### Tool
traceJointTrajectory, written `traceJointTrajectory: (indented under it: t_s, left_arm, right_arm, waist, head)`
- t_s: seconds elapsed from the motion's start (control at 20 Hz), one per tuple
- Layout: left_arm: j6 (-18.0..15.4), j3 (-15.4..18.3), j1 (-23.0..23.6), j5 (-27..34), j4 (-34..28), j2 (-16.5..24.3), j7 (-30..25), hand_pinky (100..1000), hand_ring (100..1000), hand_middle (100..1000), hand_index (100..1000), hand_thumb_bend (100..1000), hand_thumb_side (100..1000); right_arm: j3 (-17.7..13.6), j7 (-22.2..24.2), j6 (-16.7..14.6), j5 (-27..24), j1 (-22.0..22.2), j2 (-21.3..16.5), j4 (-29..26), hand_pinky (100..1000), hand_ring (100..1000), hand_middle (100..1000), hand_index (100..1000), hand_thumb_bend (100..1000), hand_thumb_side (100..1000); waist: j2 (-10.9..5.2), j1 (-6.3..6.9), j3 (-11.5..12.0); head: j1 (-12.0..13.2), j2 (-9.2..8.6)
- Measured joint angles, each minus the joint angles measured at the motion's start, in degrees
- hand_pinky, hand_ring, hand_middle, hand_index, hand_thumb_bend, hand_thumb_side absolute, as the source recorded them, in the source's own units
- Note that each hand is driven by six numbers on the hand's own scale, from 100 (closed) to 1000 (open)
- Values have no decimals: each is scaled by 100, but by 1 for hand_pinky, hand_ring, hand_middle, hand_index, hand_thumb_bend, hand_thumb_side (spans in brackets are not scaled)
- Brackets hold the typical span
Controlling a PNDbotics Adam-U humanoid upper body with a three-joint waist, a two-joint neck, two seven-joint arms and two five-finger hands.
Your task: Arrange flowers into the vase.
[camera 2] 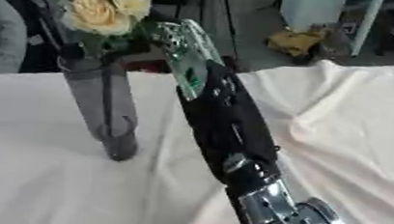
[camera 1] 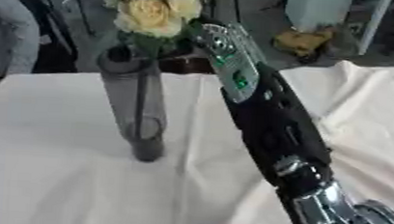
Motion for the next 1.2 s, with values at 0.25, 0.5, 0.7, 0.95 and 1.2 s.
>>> traceJointTrajectory:
  t_s: [0.25, 0.5, 0.7, 0.95, 1.2]
  left_arm:
    - [7, 0, 15, 0, 0, 0, -4, 735, 873, 866, 978, 100, 1000]
    - [9, 0, 19, 0, 0, 0, -3, 735, 873, 866, 978, 100, 1000]
    - [9, 0, 23, 0, 0, 0, -3, 735, 873, 866, 978, 100, 1000]
    - [13, 0, 25, 0, 0, 0, -2, 735, 873, 866, 978, 100, 1000]
    - [28, 0, 27, 0, 0, 0, -2, 735, 873, 866, 978, 100, 1000]
  right_arm:
    - [-85, 299, 94, 10, -1, -14, -63, 829, 951, 869, 1000, 985, 889]
    - [-135, 418, 194, -15, -2, -33, -181, 831, 950, 867, 1000, 989, 887]
    - [-139, 465, 242, -42, -2, -48, -236, 831, 950, 868, 1000, 991, 877]
    - [-170, 506, 280, -46, -2, -150, -287, 832, 949, 869, 1000, 996, 863]
    - [-172, 629, 298, -43, -2, -253, -287, 840, 955, 878, 1000, 1000, 819]
  waist:
    - [0, 8, -2]
    - [0, 11, -2]
    - [0, 12, -6]
    - [-2, 25, -26]
    - [-18, 33, -40]
  head:
    - [2, 0]
    - [24, -1]
    - [44, -2]
    - [62, -2]
    - [74, -2]
